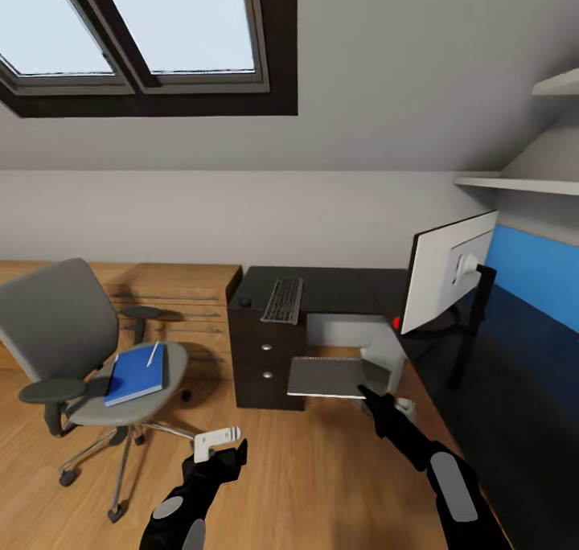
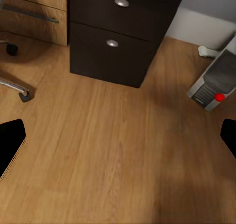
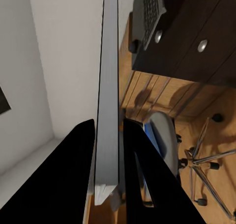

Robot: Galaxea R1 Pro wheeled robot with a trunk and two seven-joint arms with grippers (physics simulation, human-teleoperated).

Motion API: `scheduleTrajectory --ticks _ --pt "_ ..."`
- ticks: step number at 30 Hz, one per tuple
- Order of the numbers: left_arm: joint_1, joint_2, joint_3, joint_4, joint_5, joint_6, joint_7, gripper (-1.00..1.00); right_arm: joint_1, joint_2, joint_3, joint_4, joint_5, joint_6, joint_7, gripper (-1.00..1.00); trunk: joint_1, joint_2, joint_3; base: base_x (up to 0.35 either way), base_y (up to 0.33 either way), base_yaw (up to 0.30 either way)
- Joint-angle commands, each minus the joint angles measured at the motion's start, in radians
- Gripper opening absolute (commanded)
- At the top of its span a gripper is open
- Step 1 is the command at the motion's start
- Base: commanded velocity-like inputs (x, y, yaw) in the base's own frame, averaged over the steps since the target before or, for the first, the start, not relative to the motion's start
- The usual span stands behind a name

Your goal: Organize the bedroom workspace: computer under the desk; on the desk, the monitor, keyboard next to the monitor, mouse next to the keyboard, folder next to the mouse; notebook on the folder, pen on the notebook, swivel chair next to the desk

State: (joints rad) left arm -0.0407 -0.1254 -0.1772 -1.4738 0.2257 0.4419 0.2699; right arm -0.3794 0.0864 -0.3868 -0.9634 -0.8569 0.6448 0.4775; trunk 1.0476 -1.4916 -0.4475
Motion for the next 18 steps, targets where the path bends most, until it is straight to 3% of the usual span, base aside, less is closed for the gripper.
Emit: scheduleTrajectory --ticks 1,18 --pt "-0.001 0.000 -0.002 -0.001 0.011 0.003 0.009 1.00 -0.001 0.001 -0.004 0.000 -0.005 0.009 0.003 -1.00 -0.003 0.007 0.002 0.276 0.187 0.000" --pt "-0.001 -0.002 -0.006 0.013 0.009 0.003 0.009 1.00 -0.001 0.005 -0.007 0.003 -0.005 0.003 0.004 -1.00 -0.069 0.126 0.055 0.305 0.106 0.000"
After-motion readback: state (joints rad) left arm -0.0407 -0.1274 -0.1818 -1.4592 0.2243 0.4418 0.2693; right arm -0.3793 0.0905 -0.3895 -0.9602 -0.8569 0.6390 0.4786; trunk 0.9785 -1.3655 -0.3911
